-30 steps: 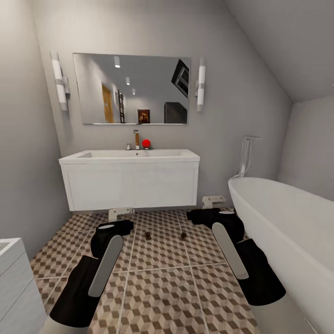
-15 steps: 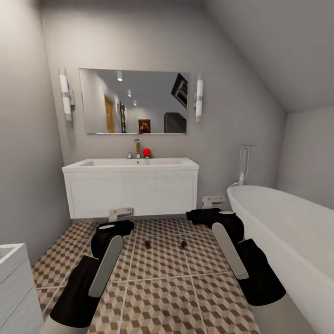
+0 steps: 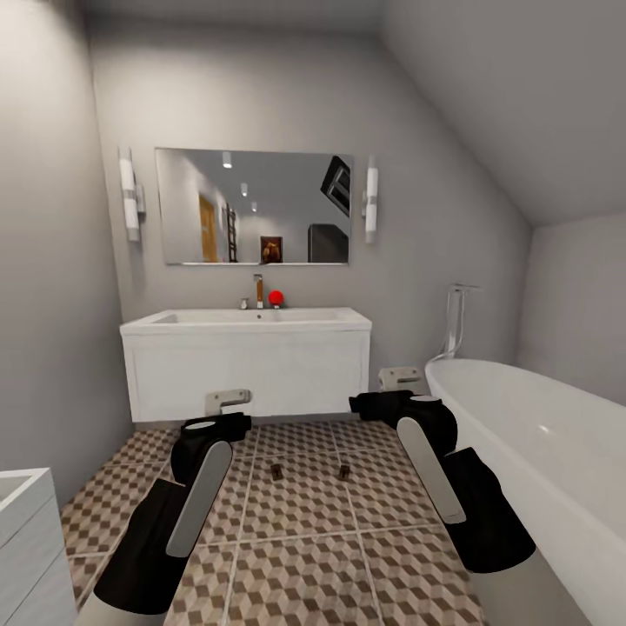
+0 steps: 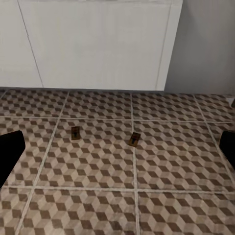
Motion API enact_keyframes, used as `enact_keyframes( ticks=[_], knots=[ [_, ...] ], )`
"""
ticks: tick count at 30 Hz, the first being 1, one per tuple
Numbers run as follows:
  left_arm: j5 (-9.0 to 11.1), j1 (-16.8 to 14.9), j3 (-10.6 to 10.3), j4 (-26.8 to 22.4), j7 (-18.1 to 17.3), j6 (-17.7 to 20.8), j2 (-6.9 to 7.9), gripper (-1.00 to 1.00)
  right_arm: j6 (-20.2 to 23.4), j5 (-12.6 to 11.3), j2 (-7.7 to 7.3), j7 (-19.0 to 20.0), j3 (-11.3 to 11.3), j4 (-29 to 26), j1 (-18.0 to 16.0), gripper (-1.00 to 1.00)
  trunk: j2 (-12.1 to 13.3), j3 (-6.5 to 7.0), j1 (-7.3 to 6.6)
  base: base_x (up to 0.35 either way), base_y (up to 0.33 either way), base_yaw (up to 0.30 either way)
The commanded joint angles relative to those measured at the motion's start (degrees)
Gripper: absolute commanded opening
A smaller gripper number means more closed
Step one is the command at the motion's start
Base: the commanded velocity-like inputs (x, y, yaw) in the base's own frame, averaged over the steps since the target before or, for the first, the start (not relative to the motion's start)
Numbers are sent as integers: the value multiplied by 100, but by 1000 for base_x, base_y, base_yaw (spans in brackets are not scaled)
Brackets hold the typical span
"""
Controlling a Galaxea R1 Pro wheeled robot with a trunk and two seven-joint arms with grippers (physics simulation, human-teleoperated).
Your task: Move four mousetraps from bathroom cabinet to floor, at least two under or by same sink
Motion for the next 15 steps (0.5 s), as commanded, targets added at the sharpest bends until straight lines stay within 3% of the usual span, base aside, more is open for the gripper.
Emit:
enact_keyframes(
  ticks=[1, 15],
  knots=[
    [56, -6, -5, -5, 60, 13, 0, 100, 15, -57, 0, -60, 4, -4, -6, 100, 38, 11, -24, 0, 0, 0],
    [56, -6, -14, -5, 62, 13, 0, 100, 14, -57, 0, -60, 4, -4, -6, 100, 599, 262, -331, 0, 0, 0]
  ],
)
